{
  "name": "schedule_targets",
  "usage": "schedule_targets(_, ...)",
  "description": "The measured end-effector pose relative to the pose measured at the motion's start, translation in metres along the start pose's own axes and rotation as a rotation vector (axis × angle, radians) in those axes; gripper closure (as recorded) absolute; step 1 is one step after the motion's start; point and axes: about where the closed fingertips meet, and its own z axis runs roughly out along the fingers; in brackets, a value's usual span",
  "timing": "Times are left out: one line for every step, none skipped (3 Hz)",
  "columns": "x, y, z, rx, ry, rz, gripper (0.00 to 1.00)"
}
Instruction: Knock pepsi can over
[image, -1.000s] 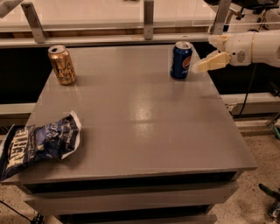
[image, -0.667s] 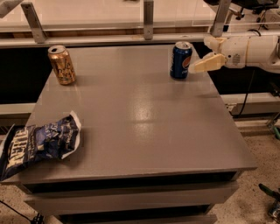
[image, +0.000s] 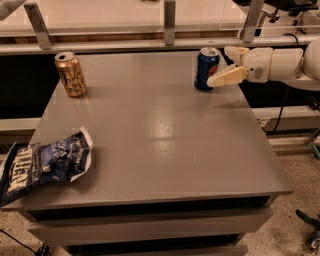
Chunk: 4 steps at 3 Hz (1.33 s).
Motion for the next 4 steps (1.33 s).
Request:
schedule_targets(0.009, -0.002, 0.014, -0.011, -0.019, -0.004, 0.0)
schedule_targets(0.016, 0.0, 0.024, -0.029, -0.052, 0.007, 0.0)
schedule_targets(0.02, 0.004, 0.033, -0.05, -0.075, 0.011, 0.0)
schedule_targets(0.025, 0.006, 0.038, -0.056, -0.102, 0.021, 0.16)
